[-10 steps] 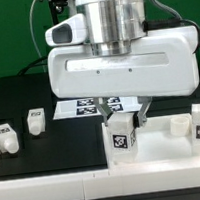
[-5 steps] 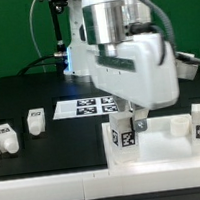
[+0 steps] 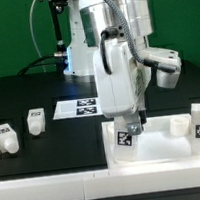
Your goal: Assemble square table
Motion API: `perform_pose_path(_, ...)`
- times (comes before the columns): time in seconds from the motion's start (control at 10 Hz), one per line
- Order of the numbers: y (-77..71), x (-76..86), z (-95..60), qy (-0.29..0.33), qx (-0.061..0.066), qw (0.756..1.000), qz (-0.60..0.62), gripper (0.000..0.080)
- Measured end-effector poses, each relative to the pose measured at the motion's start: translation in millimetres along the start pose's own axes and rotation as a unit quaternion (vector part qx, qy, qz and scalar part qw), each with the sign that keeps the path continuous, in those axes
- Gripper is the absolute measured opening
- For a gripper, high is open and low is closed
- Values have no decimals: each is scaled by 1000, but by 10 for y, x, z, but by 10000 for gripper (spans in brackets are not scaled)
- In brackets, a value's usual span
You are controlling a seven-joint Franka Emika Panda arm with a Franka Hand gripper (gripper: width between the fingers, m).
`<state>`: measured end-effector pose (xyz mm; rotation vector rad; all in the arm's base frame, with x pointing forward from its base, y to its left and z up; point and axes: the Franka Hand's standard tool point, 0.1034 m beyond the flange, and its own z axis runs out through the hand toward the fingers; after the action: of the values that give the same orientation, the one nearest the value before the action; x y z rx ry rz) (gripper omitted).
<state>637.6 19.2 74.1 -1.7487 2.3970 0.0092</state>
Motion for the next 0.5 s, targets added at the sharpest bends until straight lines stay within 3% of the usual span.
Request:
perform_pose_path(0.1,5,-5,5,0,0,1000,0,441)
perform_pose_path(0.2,3,19,7,2,-1,998,-58,441)
perform_pose_path(0.3,-17,80,3,3,2,989,-147,569)
perform_pose_path(0.4,-55,146,-14,6,8,974,-226,633)
perform_pose_path(0.5,-41,166,-24,6,5,957,-291,644)
